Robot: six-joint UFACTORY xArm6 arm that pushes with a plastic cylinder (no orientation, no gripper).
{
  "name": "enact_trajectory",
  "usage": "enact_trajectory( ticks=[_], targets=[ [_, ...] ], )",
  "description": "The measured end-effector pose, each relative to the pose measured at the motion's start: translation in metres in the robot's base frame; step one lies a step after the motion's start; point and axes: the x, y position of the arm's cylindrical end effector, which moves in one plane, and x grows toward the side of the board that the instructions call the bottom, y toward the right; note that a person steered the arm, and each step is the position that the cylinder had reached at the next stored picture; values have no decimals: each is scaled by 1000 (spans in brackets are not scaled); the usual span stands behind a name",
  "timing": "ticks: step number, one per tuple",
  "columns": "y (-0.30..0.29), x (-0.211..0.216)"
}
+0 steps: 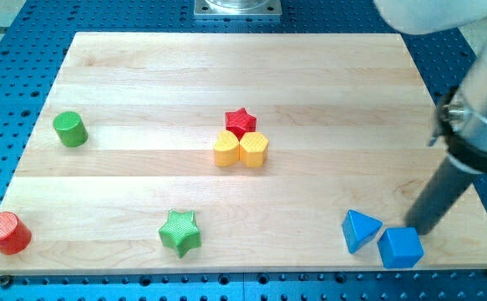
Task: Move the blue blocks towards the bottom center of the board
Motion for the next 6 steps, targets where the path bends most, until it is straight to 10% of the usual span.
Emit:
enact_trajectory(
  ticks=[2,6],
  targets=[
    [90,30],
    [-35,45]
  ],
)
